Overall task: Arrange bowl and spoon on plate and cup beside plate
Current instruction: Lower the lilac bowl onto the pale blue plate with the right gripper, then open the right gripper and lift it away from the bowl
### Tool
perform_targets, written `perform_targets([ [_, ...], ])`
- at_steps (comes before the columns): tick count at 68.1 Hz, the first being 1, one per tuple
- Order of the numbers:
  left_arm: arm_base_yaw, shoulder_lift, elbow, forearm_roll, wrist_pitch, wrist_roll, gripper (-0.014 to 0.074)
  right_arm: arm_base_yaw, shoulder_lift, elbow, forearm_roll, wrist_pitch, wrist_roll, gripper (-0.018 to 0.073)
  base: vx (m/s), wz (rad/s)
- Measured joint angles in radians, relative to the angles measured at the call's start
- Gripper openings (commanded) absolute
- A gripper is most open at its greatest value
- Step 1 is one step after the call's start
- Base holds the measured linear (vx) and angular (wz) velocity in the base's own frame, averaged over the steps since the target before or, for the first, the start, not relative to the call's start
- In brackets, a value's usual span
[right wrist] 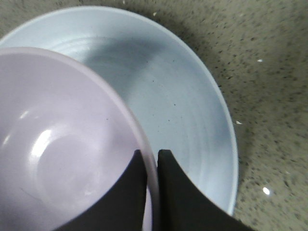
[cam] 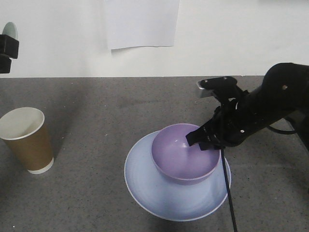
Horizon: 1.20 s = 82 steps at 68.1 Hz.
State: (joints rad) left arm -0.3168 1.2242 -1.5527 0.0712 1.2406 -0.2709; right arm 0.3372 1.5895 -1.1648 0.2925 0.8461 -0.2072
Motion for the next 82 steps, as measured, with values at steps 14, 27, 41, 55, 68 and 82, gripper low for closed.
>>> perform_targets([
  [14,0.0,0.0,0.0,0.0,0.0,0.0,-0.0006,0.007,0.076,0.005,0.046,-0.01,-0.032,-0.0003,0.0,0.0],
  [27,0.0,0.0,0.0,0.0,0.0,0.0,-0.0006,0.007,0.096,0.005,0.067,-0.016,-0.042,0.0024,0.0,0.0],
  [41,0.0,0.0,0.0,0.0,0.0,0.0,-0.0006,0.007,0.096,0.005,0.067,-0.017,-0.042,0.016,0.0,0.0],
  [55,0.0,0.0,0.0,0.0,0.0,0.0,-0.0006,0.007,0.094,0.005,0.067,-0.017,-0.036,0.0384,0.0,0.0],
  [68,0.0,0.0,0.0,0.0,0.0,0.0,-0.0006,0.007,0.071,0.005,0.06,-0.02,-0.018,0.0535,0.0,0.0],
  [82,0.0,0.0,0.0,0.0,0.0,0.0,-0.0006,0.007,0.012,0.005,0.028,-0.021,0.002,0.0545,0.0,0.0],
])
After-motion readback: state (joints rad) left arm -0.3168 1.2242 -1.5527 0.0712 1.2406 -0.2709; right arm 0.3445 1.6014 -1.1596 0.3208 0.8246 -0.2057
